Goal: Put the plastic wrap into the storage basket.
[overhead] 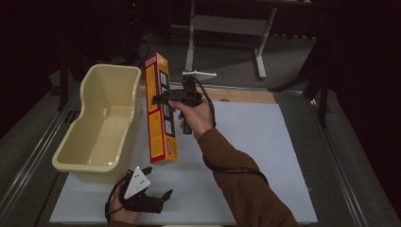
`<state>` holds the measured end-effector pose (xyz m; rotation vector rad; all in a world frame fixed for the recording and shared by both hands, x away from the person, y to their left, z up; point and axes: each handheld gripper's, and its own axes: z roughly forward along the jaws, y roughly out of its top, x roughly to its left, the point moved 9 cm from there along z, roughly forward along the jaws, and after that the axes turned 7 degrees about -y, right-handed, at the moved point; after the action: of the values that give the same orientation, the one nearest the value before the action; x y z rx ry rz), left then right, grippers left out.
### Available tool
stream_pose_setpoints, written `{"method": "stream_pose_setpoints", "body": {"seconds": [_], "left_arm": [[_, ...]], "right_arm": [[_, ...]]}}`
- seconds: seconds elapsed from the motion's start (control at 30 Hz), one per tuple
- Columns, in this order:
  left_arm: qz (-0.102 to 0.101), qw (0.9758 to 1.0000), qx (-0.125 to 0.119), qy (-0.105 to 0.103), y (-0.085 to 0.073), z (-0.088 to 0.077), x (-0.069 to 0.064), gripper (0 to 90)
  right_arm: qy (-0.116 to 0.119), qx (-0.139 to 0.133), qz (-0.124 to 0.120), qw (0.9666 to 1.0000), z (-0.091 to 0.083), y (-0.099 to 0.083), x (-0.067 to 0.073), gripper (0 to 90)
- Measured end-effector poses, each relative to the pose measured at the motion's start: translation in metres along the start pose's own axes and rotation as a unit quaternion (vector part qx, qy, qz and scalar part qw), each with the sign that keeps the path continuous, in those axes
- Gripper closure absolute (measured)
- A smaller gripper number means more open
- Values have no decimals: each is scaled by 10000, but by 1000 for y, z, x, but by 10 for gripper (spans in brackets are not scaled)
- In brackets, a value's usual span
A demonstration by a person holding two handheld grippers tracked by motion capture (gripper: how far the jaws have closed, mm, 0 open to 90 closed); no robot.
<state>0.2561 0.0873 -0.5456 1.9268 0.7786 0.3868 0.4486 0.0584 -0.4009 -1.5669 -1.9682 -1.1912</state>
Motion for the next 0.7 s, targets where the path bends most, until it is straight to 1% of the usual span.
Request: {"method": "stream_pose_setpoints", "body": {"seconds": [0.1,0.17,0.37,0.5,0.7], "left_arm": [[6,10000,6,2,0,0,0,18],[2,10000,-11,-8,0,0,0,18],[14,10000,-28,12,1,-2,1,18],[-6,10000,-67,7,2,-2,0,18],[-9,10000,-75,-12,2,-2,0,18]], "right_arm": [[58,7,60,10000,2,1,2,388],[95,-48,68,9999,5,2,8,388],[186,-77,142,9997,10,4,18,388],[223,-94,112,9996,14,4,24,388],[346,-66,173,9992,18,4,34,388]]}}
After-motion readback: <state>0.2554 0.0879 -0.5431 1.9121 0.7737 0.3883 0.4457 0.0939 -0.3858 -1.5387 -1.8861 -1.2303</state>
